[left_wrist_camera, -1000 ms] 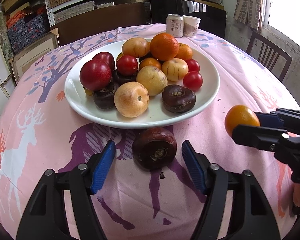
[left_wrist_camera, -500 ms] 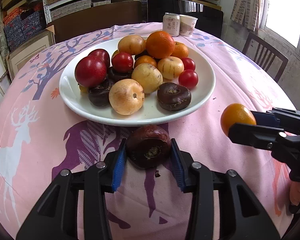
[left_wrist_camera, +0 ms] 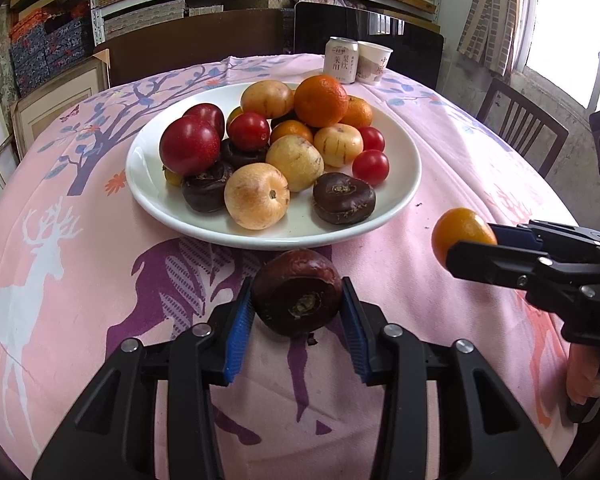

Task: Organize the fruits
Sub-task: 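Carry the passion fruit and orange onto the plate and open both grippers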

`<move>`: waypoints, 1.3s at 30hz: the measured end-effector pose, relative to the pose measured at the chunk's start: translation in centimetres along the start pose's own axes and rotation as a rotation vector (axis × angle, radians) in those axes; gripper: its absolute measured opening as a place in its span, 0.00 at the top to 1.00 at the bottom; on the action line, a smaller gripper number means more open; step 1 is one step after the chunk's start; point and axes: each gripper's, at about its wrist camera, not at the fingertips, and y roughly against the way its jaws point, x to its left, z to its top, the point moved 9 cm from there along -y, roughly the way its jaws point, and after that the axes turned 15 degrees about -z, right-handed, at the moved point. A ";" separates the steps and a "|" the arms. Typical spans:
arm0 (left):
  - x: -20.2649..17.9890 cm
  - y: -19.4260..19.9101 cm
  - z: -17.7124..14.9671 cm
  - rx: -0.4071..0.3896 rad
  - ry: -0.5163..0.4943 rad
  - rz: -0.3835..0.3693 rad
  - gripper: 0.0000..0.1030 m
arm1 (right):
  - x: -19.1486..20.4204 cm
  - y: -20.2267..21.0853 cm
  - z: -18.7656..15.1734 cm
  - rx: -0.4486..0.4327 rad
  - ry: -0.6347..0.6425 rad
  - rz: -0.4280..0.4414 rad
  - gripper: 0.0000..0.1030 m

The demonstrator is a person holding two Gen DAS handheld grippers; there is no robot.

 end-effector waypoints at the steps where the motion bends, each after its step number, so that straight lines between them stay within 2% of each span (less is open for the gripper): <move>1: 0.0 0.2 0.0 -0.003 0.002 0.000 0.60 | 0.0 0.1 0.0 -0.005 -0.001 0.002 0.65; 9: 0.5 1.8 -0.7 -0.028 0.035 0.002 0.60 | -1.1 1.2 0.0 -0.042 -0.038 0.003 0.65; 14: 0.7 3.4 -0.7 -0.044 0.036 0.013 0.60 | -2.4 2.7 0.8 -0.100 -0.057 -0.009 0.65; 20: -0.3 5.6 2.9 -0.107 0.002 0.007 0.60 | -4.7 5.6 4.8 -0.202 -0.103 -0.028 0.65; 25: -2.0 4.2 6.8 -0.128 -0.013 -0.035 0.60 | -5.6 6.6 9.3 -0.279 -0.091 -0.058 0.65; 29: -2.5 1.3 8.3 -0.108 0.000 -0.068 0.60 | -5.1 3.5 11.0 -0.215 -0.069 -0.040 0.65; 36: -1.3 -3.2 7.6 -0.033 0.022 -0.059 0.60 | -4.0 -3.1 11.0 -0.110 -0.057 -0.040 0.64; 37: -1.2 -3.3 7.6 -0.037 0.018 -0.057 0.54 | -3.8 -3.7 10.7 -0.099 -0.056 -0.038 0.62; 39: -1.1 -3.0 7.6 -0.062 0.008 -0.048 0.46 | -3.9 -4.3 10.3 -0.092 -0.064 -0.039 0.47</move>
